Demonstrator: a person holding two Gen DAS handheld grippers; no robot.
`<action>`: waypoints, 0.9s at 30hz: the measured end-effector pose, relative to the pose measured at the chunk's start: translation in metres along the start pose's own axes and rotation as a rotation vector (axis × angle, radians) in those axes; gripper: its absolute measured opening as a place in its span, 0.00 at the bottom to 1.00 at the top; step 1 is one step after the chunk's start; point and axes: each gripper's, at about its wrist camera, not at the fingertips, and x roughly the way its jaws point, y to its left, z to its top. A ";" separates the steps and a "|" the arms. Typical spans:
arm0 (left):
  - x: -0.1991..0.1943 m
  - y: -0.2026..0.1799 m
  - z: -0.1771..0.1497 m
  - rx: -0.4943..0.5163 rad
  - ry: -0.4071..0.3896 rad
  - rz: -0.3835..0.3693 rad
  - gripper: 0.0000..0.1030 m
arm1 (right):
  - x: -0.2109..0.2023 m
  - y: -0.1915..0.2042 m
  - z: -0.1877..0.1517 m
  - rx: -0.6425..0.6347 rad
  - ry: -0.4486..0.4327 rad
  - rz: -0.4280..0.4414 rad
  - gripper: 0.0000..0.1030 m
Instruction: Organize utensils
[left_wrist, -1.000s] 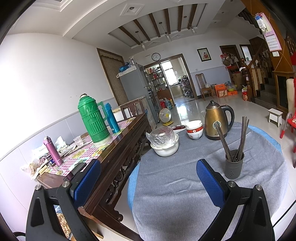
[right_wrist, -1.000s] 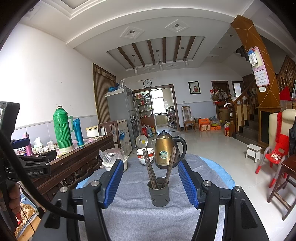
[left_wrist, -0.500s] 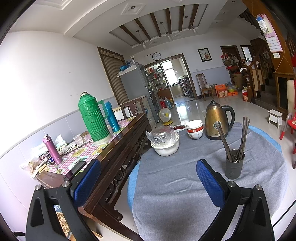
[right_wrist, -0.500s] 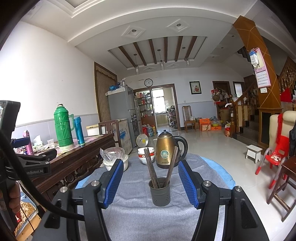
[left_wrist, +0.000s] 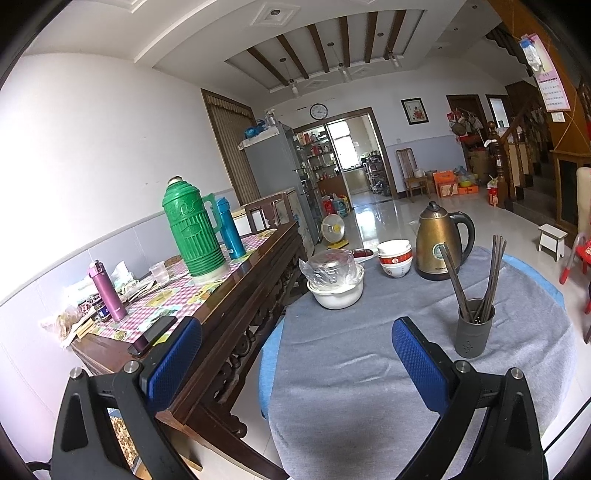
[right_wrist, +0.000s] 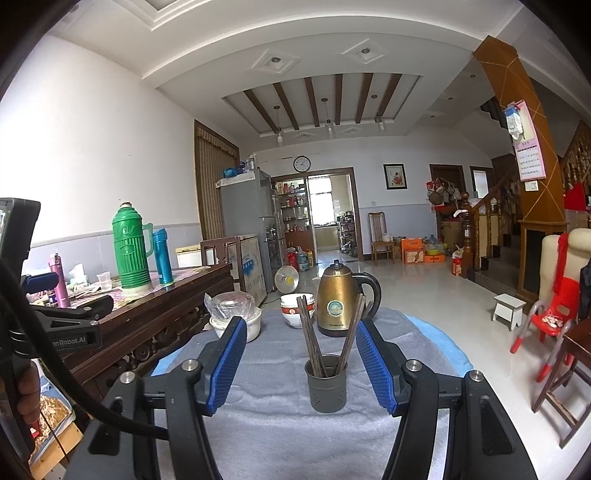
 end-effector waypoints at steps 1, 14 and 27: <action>0.000 0.001 -0.001 -0.002 0.000 0.000 0.99 | 0.000 0.000 0.000 0.000 0.000 0.000 0.63; 0.002 0.015 0.001 -0.032 -0.005 -0.018 0.99 | -0.008 0.005 0.011 -0.013 0.007 -0.025 0.64; 0.005 0.020 0.006 -0.055 -0.005 -0.014 0.99 | -0.009 0.009 0.024 0.004 -0.006 -0.008 0.65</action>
